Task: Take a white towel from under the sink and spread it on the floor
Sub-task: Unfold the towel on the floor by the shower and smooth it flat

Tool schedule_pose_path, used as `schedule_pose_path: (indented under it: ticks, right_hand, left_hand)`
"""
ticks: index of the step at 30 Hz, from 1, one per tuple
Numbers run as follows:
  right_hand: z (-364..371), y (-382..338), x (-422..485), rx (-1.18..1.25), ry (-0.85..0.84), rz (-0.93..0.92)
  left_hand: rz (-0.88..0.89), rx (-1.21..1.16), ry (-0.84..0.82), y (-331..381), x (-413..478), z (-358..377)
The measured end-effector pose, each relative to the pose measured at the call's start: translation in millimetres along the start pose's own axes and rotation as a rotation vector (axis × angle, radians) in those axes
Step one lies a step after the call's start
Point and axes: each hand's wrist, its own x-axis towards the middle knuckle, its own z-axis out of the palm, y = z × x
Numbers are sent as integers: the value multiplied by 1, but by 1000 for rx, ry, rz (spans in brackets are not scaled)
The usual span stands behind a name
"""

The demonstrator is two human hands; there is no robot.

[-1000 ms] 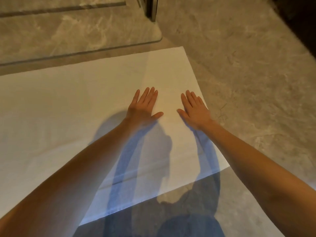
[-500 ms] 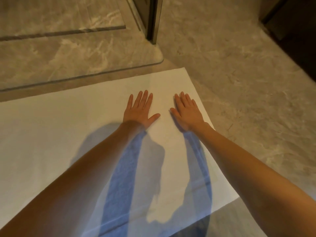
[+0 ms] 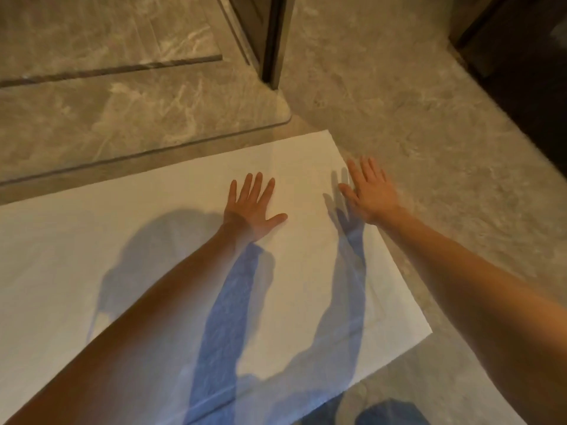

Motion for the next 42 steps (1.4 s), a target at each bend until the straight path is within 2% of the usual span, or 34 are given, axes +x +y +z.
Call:
schedule_pose_path:
  ticks: [5,9,15,20,25,31,37,42]
  right_hand:
    - [-28,-7,-3,32,-17,-21]
    - [0,-17,25,40,-25,-117]
    - [46,-36,61,99,41,-215]
    - [63,-21,72,84,50,-267]
    - [58,-32,83,118,104,-167]
    - [41,-62,124,117,96,-300]
    - [47,-35,133,106,75,-215]
    - [40,-43,129,125,111,-156]
  left_hand:
    - [7,-4,112,-2,-2,-29]
    - [14,27,163,1,25,-38]
    - [-10,-57,248,16,64,-15]
    - [-24,-56,241,14,70,3]
    - [-96,-59,304,3,73,4]
    - [-46,-29,335,7,80,3]
    - [-28,-6,290,-5,81,1]
    - [-110,-26,245,-30,63,-3]
